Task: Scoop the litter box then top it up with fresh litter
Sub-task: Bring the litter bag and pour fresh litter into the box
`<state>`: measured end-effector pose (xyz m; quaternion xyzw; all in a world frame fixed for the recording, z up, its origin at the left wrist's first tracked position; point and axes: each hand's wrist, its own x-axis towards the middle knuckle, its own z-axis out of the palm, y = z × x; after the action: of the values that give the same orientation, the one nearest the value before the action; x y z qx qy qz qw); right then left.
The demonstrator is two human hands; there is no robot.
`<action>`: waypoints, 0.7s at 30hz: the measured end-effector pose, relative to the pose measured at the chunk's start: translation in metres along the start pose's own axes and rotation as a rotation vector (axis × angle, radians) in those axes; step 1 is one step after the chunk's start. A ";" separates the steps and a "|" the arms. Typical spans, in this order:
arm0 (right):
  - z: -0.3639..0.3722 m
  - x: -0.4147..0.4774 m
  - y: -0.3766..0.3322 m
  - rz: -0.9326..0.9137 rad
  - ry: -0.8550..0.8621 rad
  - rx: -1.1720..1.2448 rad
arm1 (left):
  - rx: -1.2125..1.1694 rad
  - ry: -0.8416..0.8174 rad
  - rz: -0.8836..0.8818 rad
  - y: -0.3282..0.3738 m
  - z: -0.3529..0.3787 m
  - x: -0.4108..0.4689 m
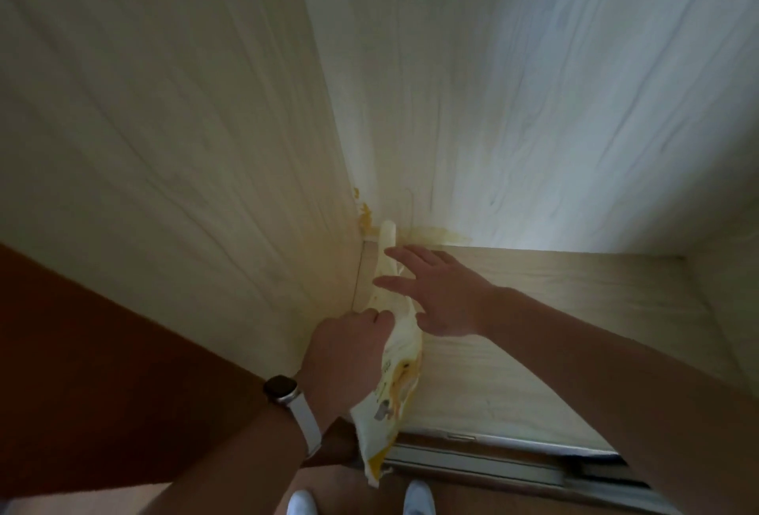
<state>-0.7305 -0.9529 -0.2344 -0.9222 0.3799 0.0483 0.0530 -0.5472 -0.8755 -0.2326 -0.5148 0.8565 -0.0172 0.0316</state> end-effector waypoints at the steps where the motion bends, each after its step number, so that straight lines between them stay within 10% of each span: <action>1: 0.000 -0.002 0.001 -0.010 -0.018 -0.024 | 0.012 0.009 0.007 0.000 -0.002 -0.002; 21: 0.006 -0.087 0.044 0.341 0.110 -0.030 | -0.107 0.249 0.070 0.003 -0.043 -0.034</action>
<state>-0.8238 -0.9226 -0.2320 -0.8463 0.5325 0.0117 0.0097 -0.5372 -0.8438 -0.1890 -0.4794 0.8710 -0.0341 -0.1021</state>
